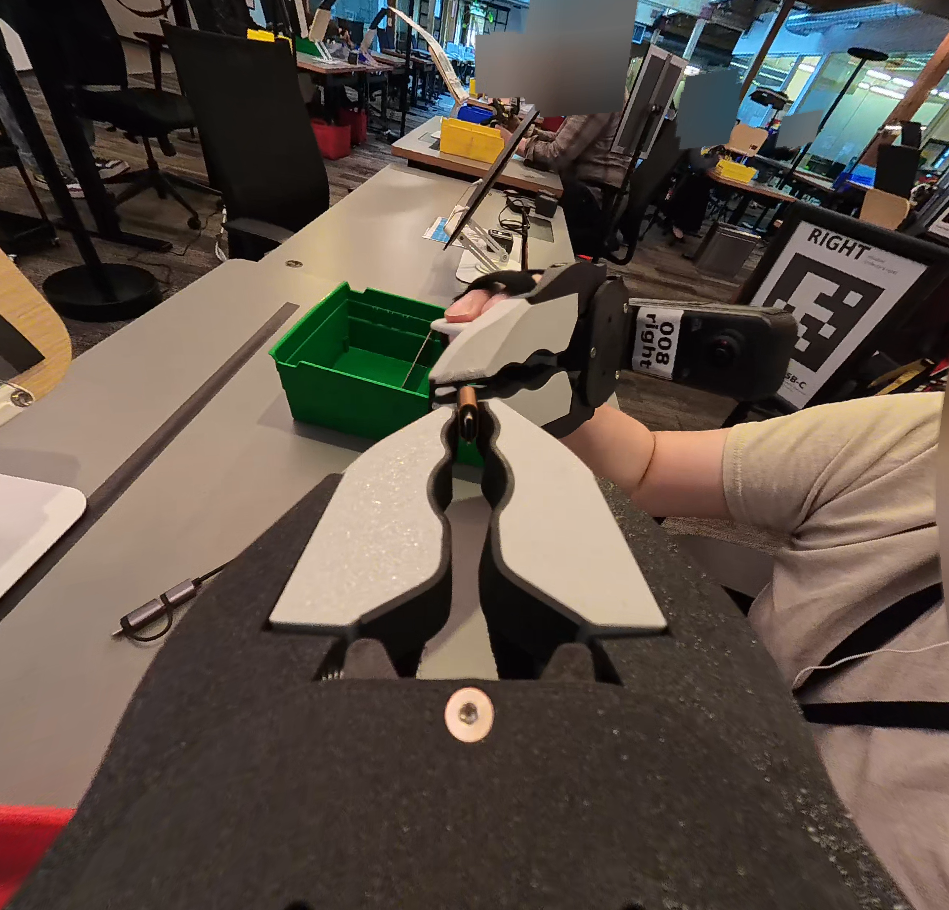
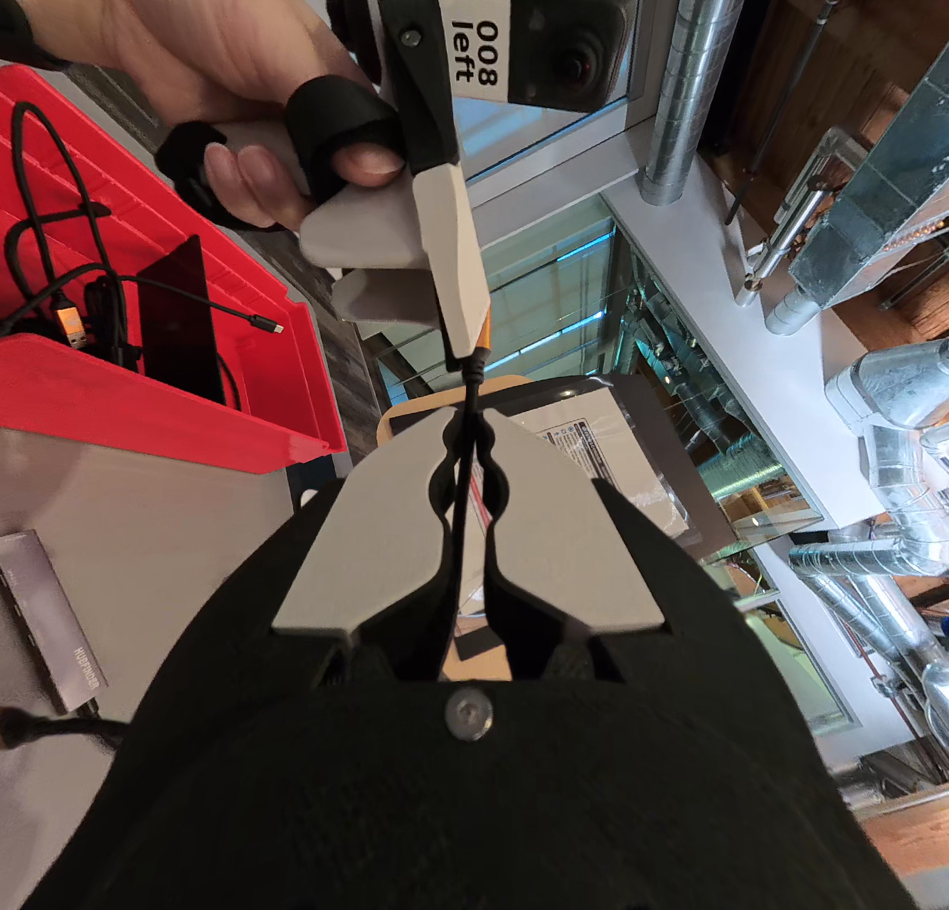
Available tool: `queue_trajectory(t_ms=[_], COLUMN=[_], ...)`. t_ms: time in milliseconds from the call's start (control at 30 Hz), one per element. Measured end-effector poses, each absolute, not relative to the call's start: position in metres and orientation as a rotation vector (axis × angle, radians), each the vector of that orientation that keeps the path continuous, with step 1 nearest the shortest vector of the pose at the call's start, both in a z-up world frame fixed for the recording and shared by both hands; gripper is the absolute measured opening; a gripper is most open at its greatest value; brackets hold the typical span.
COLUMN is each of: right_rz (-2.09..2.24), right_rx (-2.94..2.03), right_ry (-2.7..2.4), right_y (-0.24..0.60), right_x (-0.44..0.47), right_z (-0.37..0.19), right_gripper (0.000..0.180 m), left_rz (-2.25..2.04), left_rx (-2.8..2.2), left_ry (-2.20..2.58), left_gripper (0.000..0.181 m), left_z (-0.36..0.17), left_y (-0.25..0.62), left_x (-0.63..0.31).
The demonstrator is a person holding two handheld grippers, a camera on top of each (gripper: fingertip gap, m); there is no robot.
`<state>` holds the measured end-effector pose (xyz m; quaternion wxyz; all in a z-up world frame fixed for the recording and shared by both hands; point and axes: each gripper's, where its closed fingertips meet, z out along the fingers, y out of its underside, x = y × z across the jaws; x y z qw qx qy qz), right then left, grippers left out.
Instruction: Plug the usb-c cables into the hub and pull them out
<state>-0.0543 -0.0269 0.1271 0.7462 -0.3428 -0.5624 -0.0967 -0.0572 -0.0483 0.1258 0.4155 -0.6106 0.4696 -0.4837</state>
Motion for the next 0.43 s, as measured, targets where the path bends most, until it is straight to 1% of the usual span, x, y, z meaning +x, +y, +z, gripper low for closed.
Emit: queue_trajectory(t_ms=[33,67,100,133,167,233,300,367,433], right_rz=[-0.211,-0.218,-0.216,-0.211,-0.196,-0.079,0.079,0.221,0.307], right_rx=[-0.743,-0.739,-0.733,-0.734,-0.721,-0.653,-0.546,-0.442,-0.376], right_ry=[-1.25,-1.282,-1.335,-1.38,-1.398,-1.395,-1.26,-1.064,-0.868], right_y=[-0.029,-0.033,-0.042,-0.054,-0.067,-0.101,-0.126,-0.135,-0.125], right_x=[-0.055,-0.055,-0.056,-0.057,-0.056,-0.051,-0.035,-0.006,0.029], right_z=[0.126,0.125,0.123,0.123,0.128,0.146,0.18,0.213,0.231], right_gripper=[0.006,0.013,0.029,0.04,0.045,0.045,0.042,0.038,0.035], left_rz=[-1.217,-1.217,-1.216,-1.223,-1.237,-1.291,-1.369,-1.466,-1.58], left_rx=[-1.531,-1.526,-1.521,-1.516,-1.51,-1.491,-1.462,-1.414,-1.347], left_ry=[1.188,1.192,1.187,1.186,1.193,1.209,1.251,1.314,1.372], left_gripper=[0.005,0.005,0.005,0.005,0.005,0.005,0.005,0.005,0.005], left_z=[0.126,0.127,0.129,0.131,0.133,0.137,0.141,0.145,0.152], left_y=[-0.05,-0.052,-0.052,-0.054,-0.057,-0.066,-0.08,-0.1,-0.122], left_x=[-0.058,-0.058,-0.06,-0.061,-0.062,-0.063,-0.061,-0.057,-0.052])
